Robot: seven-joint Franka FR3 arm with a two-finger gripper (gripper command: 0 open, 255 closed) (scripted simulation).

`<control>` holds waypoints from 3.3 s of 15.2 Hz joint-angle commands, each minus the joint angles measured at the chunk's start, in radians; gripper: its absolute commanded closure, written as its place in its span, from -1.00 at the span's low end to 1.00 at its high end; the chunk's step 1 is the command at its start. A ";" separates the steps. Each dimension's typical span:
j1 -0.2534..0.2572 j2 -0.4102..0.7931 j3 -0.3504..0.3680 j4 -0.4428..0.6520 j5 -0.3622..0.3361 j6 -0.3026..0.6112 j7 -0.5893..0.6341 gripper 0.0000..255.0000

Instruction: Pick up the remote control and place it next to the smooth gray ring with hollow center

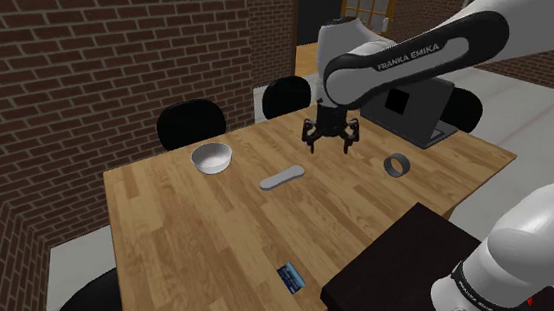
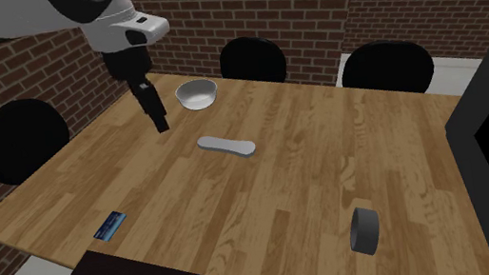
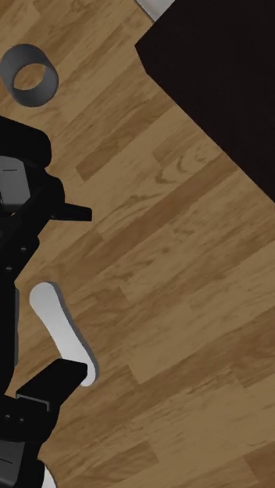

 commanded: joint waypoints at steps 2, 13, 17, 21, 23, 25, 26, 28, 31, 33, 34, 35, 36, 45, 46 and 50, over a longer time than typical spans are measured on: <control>-0.019 0.123 0.024 0.044 -0.029 0.073 0.119 -1.00; -0.009 0.571 -0.010 0.304 -0.181 0.238 0.512 -1.00; 0.015 0.724 -0.053 0.430 -0.206 0.265 0.617 -1.00; 0.036 0.874 -0.096 0.573 -0.209 0.279 0.702 -1.00; 0.043 0.949 -0.115 0.651 -0.204 0.280 0.739 -1.00; 0.049 1.025 -0.133 0.734 -0.195 0.278 0.772 -1.00; 0.051 1.064 -0.142 0.778 -0.190 0.275 0.788 -1.00; 0.053 1.108 -0.150 0.830 -0.183 0.270 0.806 -1.00; 0.056 1.139 -0.155 0.840 -0.187 0.291 0.808 -1.00; 0.058 1.160 -0.158 0.848 -0.189 0.304 0.809 -1.00; 0.059 1.171 -0.159 0.852 -0.191 0.311 0.809 -1.00; 0.061 1.188 -0.161 0.859 -0.192 0.321 0.810 -1.00; 0.061 1.188 -0.161 0.859 -0.192 0.321 0.810 -1.00; 0.061 1.188 -0.161 0.859 -0.192 0.321 0.810 1.00; 0.061 1.188 -0.161 0.859 -0.192 0.321 0.810 1.00; 0.061 1.188 -0.161 0.859 -0.192 0.321 0.810 1.00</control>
